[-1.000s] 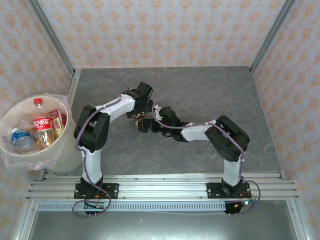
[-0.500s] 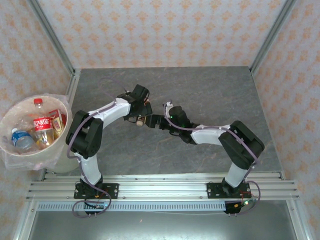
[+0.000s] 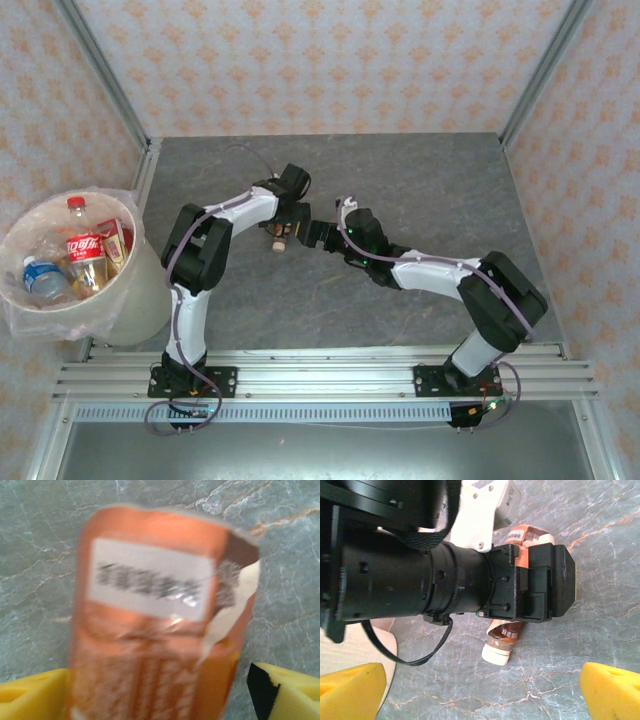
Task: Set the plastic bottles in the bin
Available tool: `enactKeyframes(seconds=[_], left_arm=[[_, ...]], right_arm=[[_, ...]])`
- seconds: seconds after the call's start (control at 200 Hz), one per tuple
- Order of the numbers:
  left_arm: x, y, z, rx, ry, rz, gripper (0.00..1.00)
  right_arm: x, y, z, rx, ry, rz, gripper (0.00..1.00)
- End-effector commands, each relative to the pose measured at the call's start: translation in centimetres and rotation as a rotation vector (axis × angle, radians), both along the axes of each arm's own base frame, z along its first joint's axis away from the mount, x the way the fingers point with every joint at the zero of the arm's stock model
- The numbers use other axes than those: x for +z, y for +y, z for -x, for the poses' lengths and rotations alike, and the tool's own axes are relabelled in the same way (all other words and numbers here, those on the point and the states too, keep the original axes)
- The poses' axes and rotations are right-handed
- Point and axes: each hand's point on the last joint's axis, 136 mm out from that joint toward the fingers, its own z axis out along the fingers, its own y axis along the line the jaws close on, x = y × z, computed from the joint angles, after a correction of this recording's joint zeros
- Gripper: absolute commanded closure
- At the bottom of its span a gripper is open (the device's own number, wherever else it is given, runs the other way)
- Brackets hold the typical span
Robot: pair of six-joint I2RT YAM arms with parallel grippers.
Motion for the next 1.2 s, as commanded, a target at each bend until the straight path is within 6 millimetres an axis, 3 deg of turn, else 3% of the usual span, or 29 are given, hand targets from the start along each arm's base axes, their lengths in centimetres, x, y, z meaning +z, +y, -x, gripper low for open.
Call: enactKeyframes(seconds=[0.0, 0.225, 0.385, 0.525, 0.54, 0.701, 0.886, 1.026, 1.196], left_arm=[[-0.4, 0.5, -0.4, -0.020, 0.003, -0.039, 0.13], [-0.5, 0.4, 0.0, -0.021, -0.009, -0.021, 0.23], [1.9, 0.7, 0.0, -0.016, -0.051, -0.021, 0.37], [5.9, 1.8, 0.8, 0.014, -0.132, -0.026, 0.46], [7.4, 2.0, 0.9, 0.020, -0.163, -0.019, 0.46], [13.8, 4.4, 3.0, 0.068, -0.287, -0.038, 0.46], [20.8, 7.0, 6.2, 0.101, -0.406, -0.058, 0.46], [24.9, 8.7, 8.9, 0.108, -0.466, -0.062, 0.47], [29.8, 11.7, 13.1, 0.145, -0.531, -0.108, 0.47]], right_arm=[[0.7, -1.4, -0.2, -0.051, -0.031, 0.028, 0.01], [1.3, -2.5, 0.0, -0.081, -0.051, 0.045, 0.01], [1.9, -3.0, 0.1, -0.093, -0.070, 0.054, 0.01], [2.7, -3.9, 0.0, -0.123, -0.102, 0.070, 0.01], [2.8, -4.1, 0.1, -0.127, -0.104, 0.071, 0.01], [3.8, -5.5, -0.2, -0.180, -0.148, 0.089, 0.01], [4.7, -7.5, -0.7, -0.272, -0.172, 0.118, 0.01], [3.8, -9.5, -1.0, -0.359, -0.138, 0.173, 0.01], [3.1, -10.4, -1.1, -0.362, -0.121, 0.215, 0.01]])
